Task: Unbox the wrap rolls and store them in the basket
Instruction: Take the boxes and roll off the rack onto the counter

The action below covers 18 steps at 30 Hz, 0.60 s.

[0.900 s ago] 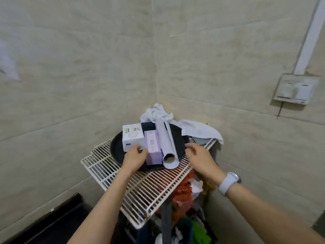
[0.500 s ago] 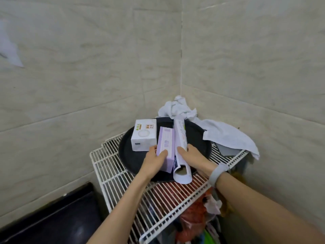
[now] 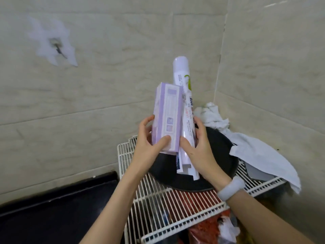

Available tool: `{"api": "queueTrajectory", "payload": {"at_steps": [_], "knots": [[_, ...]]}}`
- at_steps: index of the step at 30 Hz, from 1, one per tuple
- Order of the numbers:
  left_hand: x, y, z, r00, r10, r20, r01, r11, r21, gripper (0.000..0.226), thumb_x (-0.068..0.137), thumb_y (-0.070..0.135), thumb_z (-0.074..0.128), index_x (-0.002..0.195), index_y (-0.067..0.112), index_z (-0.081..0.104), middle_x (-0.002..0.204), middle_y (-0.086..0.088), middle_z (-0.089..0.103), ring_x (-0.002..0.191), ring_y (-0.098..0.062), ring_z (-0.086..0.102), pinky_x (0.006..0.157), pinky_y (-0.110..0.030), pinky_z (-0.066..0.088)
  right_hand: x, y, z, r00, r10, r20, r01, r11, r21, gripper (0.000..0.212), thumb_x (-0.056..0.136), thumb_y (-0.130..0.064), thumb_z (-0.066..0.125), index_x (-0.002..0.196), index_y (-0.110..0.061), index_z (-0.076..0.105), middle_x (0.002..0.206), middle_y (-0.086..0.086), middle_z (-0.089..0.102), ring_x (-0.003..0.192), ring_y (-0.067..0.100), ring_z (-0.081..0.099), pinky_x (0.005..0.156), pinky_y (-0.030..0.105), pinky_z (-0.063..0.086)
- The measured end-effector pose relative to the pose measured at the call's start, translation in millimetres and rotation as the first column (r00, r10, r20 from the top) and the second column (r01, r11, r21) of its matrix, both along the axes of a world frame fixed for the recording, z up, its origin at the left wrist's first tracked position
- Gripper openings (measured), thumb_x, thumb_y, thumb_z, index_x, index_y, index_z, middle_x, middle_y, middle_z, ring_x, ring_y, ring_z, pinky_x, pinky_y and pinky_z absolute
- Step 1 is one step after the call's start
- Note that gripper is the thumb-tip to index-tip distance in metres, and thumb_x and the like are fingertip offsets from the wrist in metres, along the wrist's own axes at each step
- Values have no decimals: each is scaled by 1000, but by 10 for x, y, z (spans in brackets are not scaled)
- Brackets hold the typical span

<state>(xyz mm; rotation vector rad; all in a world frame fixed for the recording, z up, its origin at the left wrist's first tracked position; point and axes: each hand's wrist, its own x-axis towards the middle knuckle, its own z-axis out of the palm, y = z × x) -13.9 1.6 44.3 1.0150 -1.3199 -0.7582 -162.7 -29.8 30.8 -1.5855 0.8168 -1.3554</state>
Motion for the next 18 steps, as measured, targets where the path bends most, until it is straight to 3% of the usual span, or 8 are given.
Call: {"api": "queueTrajectory", "payload": {"at_steps": [5, 8, 10, 13, 15, 18], "knots": [[928, 471, -40, 943, 285, -172, -292, 956, -20, 47, 71, 27, 65, 110, 45, 44, 112, 3, 63, 90, -4, 67, 62, -18, 54, 956, 139, 157, 962, 246, -121, -254, 966, -52, 63, 82, -8, 57, 133, -29, 28, 124, -25, 40, 111, -18, 41, 83, -1, 38], [1615, 931, -309, 844, 486, -227, -486, 872, 57, 42, 78, 23, 65, 110, 42, 47, 113, 3, 63, 97, -12, 64, 70, -22, 51, 1731, 354, 24, 907, 371, -198, -380, 925, -8, 63, 80, -8, 55, 135, -26, 28, 118, -25, 42, 97, -27, 42, 73, -6, 36], [2079, 1279, -588, 768, 600, -224, -584, 800, 137, 38, 85, 15, 61, 110, 39, 48, 111, 0, 63, 96, -15, 62, 73, -25, 48, 2259, 574, -193, 870, 424, -249, -424, 904, 59, 64, 79, -12, 54, 135, -30, 27, 124, -13, 43, 101, -15, 46, 74, 1, 40], [2720, 1819, -1121, 649, 743, -166, -682, 664, 306, 39, 86, 13, 59, 119, 28, 46, 117, -9, 60, 103, -22, 60, 83, -34, 50, 2968, 928, -684, 798, 487, -355, -453, 873, 181, 66, 77, -17, 53, 134, -36, 24, 130, 0, 40, 108, 11, 47, 88, 22, 39], [3081, 2158, -1519, 588, 799, -124, -689, 575, 441, 43, 86, 13, 58, 124, 22, 42, 124, -13, 56, 111, -28, 56, 92, -44, 48, 3322, 1171, -1055, 726, 534, -432, -454, 845, 282, 67, 76, -20, 53, 134, -39, 23, 125, 3, 41, 102, 13, 46, 88, 26, 39], [3431, 2544, -2084, 586, 809, -48, -620, 486, 617, 47, 86, 14, 59, 128, 20, 38, 125, -13, 54, 106, -25, 57, 85, -37, 49, 3603, 1511, -1611, 640, 580, -503, -415, 813, 409, 69, 75, -21, 52, 133, -44, 22, 121, 2, 40, 98, 15, 49, 90, 32, 44]]}}
